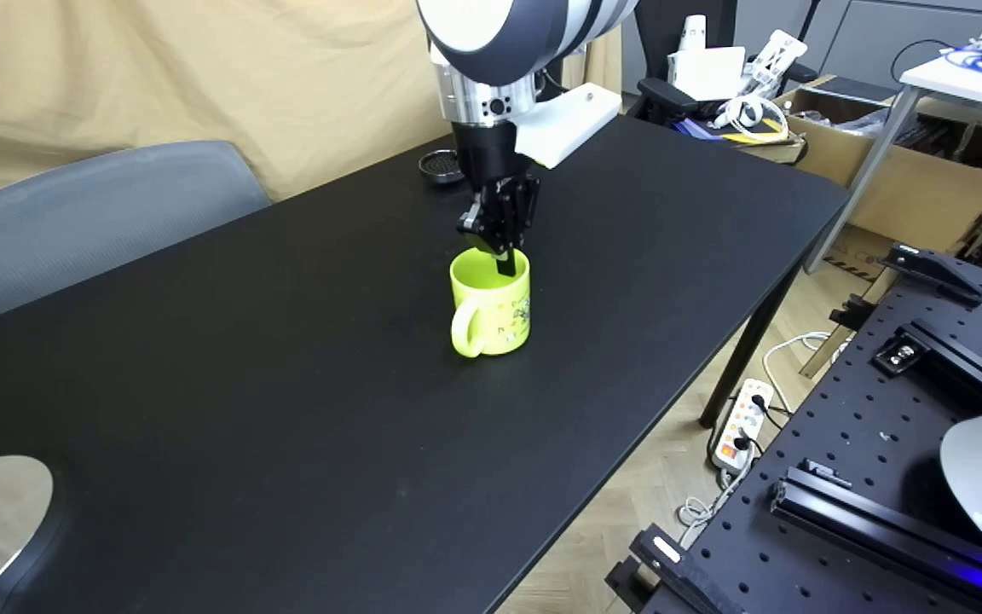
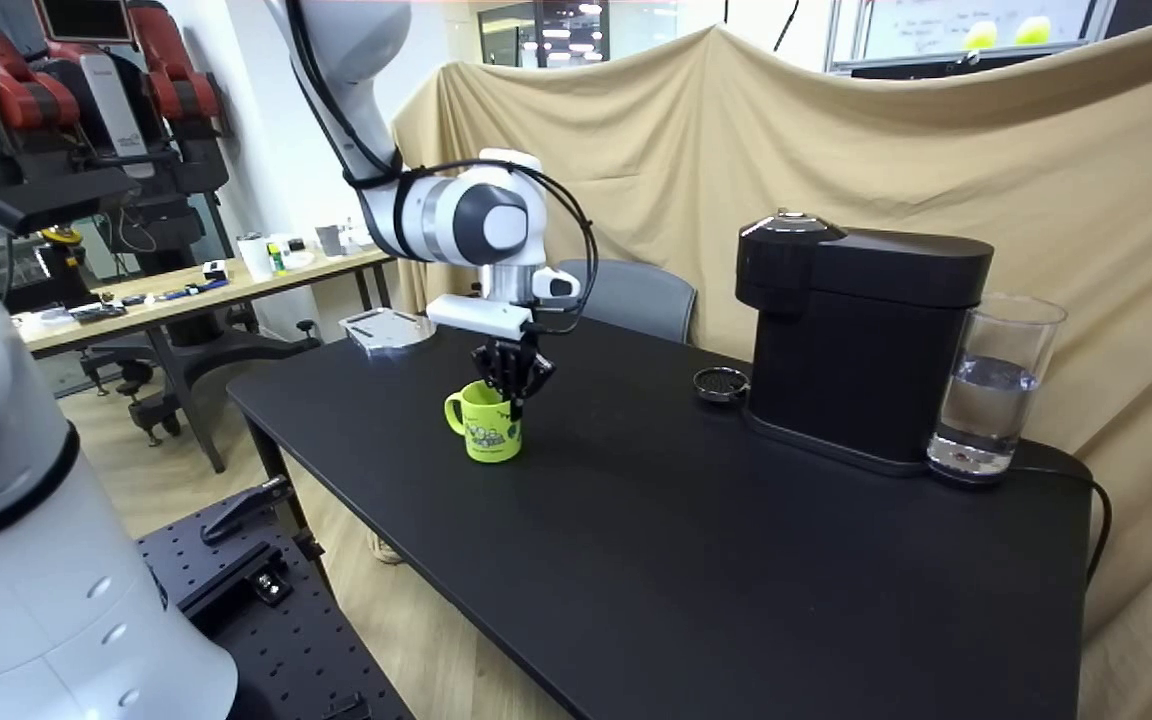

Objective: Slide the cup backwards

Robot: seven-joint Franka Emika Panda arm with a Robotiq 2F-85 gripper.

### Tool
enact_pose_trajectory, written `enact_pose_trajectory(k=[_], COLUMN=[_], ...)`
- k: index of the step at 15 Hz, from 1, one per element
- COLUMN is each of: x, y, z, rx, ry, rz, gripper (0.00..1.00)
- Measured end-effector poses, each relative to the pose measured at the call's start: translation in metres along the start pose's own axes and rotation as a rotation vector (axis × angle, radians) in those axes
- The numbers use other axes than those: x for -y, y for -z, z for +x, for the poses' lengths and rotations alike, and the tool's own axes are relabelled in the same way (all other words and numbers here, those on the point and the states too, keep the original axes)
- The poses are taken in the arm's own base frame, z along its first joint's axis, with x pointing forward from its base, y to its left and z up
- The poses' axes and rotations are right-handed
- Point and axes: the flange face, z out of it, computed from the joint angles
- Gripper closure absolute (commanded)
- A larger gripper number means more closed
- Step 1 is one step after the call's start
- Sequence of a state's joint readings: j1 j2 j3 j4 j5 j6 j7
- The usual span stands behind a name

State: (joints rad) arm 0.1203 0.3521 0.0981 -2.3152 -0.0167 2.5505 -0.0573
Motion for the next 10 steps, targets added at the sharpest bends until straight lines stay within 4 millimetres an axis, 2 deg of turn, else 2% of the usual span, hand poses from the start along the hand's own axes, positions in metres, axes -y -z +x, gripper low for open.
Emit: enact_pose_trajectory(k=[1, 3, 10], x=[-0.0020, -0.0054, -0.0070], y=[-0.0001, -0.0003, 0.0062], z=[-0.0014, -0.0039, -0.0071], rx=[-0.004, -0.008, -0.018], ry=[-0.004, -0.012, -0.015], rz=[-0.002, -0.004, -0.005], gripper=[0.65, 0.59, 0.11])
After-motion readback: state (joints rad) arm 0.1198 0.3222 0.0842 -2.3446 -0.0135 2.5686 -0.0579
